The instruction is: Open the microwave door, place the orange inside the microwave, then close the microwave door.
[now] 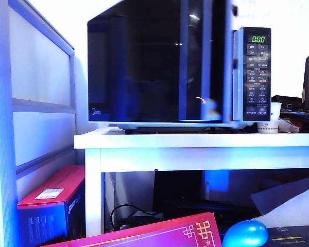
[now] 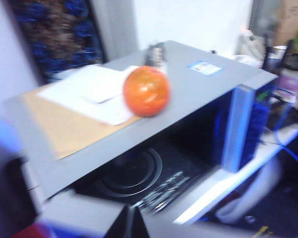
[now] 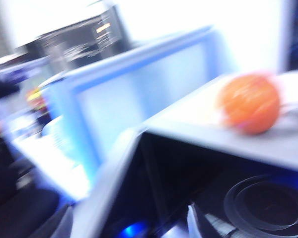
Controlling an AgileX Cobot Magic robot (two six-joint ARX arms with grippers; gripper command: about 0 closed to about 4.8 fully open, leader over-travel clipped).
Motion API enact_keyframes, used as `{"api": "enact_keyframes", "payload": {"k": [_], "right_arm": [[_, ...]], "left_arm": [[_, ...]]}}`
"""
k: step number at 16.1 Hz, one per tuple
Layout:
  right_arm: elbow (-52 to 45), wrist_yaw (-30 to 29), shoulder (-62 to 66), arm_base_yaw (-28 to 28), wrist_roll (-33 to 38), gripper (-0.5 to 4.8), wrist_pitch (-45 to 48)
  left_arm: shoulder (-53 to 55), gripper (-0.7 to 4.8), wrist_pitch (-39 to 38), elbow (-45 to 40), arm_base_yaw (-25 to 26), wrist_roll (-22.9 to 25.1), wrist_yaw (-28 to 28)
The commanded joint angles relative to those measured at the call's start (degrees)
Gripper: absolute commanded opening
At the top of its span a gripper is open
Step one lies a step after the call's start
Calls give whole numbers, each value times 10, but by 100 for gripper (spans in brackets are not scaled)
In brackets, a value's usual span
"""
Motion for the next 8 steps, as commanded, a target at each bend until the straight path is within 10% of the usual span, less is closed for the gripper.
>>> {"api": "enact_keyframes", "payload": {"k": [1, 8], "right_arm": [[4, 28, -2, 0, -13, 305, 16], [5, 118, -2, 2, -68, 304, 16]], "left_arm": [[42, -5, 28, 2, -1, 0, 32], [145, -5, 21, 2, -1, 0, 107]]}}
